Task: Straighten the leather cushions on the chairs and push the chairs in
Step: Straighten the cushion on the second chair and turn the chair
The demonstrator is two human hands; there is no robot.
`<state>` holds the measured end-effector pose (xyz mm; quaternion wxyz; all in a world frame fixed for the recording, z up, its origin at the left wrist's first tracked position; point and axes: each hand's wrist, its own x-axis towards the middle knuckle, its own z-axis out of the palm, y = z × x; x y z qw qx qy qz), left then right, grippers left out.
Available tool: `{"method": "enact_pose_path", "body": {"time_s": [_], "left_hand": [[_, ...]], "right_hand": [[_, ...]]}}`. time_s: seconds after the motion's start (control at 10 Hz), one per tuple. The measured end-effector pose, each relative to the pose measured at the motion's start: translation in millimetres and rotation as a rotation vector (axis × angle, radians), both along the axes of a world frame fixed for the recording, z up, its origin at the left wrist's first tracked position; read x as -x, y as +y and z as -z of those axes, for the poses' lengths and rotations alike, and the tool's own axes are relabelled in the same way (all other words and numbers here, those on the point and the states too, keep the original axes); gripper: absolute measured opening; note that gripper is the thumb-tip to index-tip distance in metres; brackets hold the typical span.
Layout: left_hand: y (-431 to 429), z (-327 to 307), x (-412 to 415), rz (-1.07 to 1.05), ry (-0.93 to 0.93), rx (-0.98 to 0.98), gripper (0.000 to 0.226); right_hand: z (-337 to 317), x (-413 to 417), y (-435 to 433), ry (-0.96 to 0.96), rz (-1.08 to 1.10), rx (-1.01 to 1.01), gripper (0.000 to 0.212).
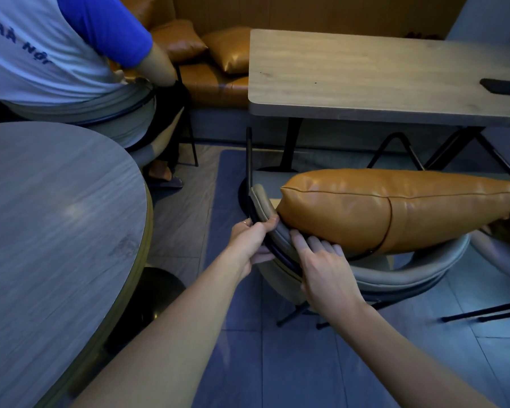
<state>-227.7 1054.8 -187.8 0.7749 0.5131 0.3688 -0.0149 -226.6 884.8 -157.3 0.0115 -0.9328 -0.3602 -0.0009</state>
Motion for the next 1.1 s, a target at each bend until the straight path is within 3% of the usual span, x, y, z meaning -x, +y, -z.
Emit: {"method": "enact_pose_path", "body": {"time_s": [0.2, 0.3, 0.4, 0.7, 0.8, 0.9, 1.0, 1.1], "left_hand": [[2.5, -5.3, -3.2, 0.029, 0.029, -0.036, 0.032], [2.9, -9.2, -3.2, 0.032, 0.048, -0.031, 0.071], [4.8, -10.0, -3.7, 0.025, 0.052, -0.038, 0.085], [9.0, -14.1, -4.6, 0.112, 0.120, -0.098, 0.064], [9.1, -20.5, -6.4, 0.168, 0.179, -0.298, 0.081], [7.7, -36.7, -5.3, 0.360, 0.215, -0.668, 0.055], [6.5, -69.7, 0.1, 0.700, 0.339, -1.113, 0.039], [1.8, -120.2, 2.7, 0.844, 0.371, -1.402, 0.040]], "right_hand": [[1.0, -3.9, 4.1, -0.013, -0.021, -0.017, 0.080], [2.7, -5.5, 6.1, -0.010, -0.016, -0.031, 0.080], [4.4, -5.5, 6.9, -0.021, -0.016, -0.040, 0.080], [3.4, -4.3, 8.0, -0.022, 0.002, -0.019, 0.080], [-4.3, -1.9, 9.4, -0.056, 0.036, -0.034, 0.063], [-23.2, -3.1, 7.3, -0.061, 0.069, -0.072, 0.029], [-55.7, -15.3, 2.7, 0.148, 0.166, -0.045, 0.029], [-101.0, -33.7, 0.4, 0.446, 0.225, -0.019, 0.039]]}}
